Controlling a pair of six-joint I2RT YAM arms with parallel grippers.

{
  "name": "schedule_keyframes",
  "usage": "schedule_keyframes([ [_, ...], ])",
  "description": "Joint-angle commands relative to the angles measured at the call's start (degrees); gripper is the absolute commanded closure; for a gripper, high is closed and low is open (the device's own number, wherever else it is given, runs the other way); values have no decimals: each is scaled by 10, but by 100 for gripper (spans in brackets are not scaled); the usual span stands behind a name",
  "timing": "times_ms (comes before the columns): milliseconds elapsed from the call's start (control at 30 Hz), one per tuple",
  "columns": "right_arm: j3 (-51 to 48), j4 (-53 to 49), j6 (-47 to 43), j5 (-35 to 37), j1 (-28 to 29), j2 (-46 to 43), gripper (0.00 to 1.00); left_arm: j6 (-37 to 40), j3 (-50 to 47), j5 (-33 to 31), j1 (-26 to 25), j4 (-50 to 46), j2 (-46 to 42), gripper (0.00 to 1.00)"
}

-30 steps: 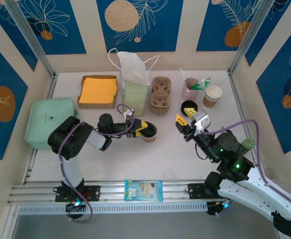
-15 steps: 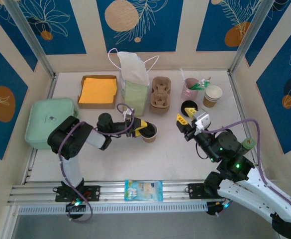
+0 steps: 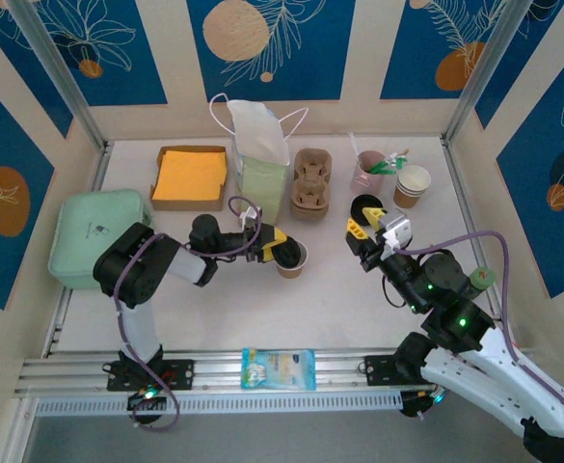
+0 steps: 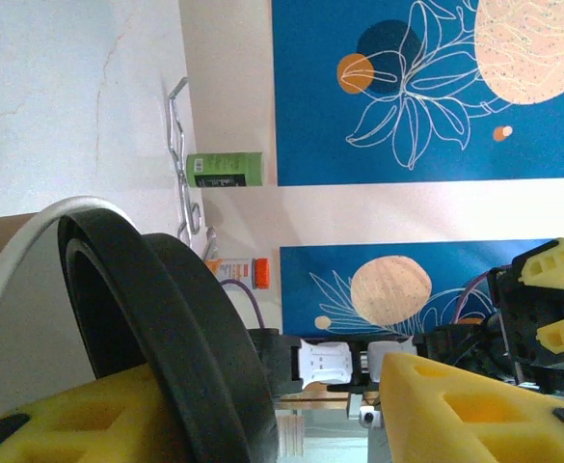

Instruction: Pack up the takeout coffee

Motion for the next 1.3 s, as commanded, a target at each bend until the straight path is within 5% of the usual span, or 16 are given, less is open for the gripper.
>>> schedule_keyframes([
  [0, 3, -2, 14, -12, -7, -12, 61, -1, 10, 18, 10, 7, 13, 48],
  [867, -4, -13, 40, -32, -35, -23, 61, 15, 13, 19, 33, -14, 5, 50],
  [1033, -3, -17, 44, -34, -37, -23, 61, 94, 18, 16, 29, -135, -36, 50],
  [1267, -2, -18, 47, -39, -40, -24, 61, 272, 52, -2, 28, -419, -123, 49],
])
